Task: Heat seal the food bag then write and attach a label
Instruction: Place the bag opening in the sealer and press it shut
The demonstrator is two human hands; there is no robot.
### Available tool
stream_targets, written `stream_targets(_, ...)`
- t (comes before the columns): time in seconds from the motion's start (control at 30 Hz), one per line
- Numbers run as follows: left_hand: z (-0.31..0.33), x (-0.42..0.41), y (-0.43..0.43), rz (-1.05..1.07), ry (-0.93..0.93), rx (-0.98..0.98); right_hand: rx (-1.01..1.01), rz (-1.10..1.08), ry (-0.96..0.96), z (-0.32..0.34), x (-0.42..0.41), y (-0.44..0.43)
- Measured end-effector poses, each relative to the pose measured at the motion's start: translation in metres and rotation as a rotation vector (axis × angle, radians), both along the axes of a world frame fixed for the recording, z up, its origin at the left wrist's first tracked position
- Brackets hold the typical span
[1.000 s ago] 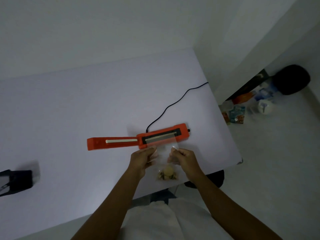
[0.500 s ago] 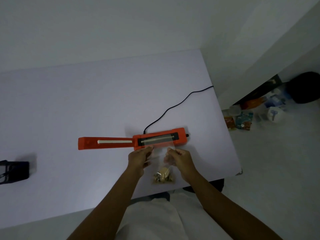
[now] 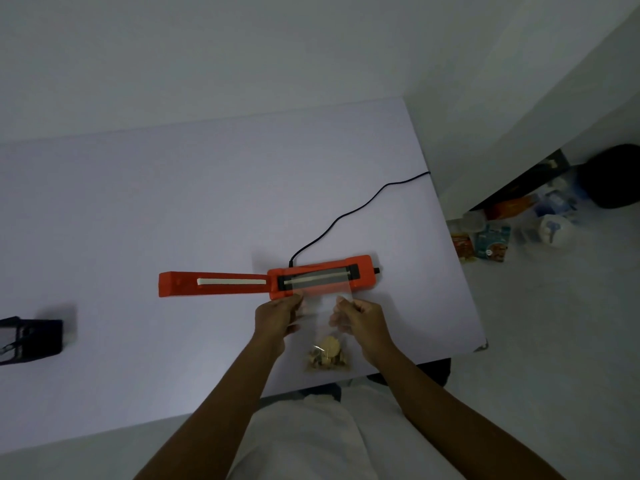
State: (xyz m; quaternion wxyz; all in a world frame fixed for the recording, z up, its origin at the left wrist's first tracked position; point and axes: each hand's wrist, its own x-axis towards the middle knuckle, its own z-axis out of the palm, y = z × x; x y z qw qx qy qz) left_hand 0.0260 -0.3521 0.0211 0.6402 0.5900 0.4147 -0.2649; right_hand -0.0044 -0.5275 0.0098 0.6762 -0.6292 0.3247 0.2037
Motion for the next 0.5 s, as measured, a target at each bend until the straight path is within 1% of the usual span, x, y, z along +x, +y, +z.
stream_targets(0.5,-0.0004,-0.0032,-0.0004,0.008,0.009,0.036,-0.027,0.028,-0.030,-0.0034,-0.0055,0.0003)
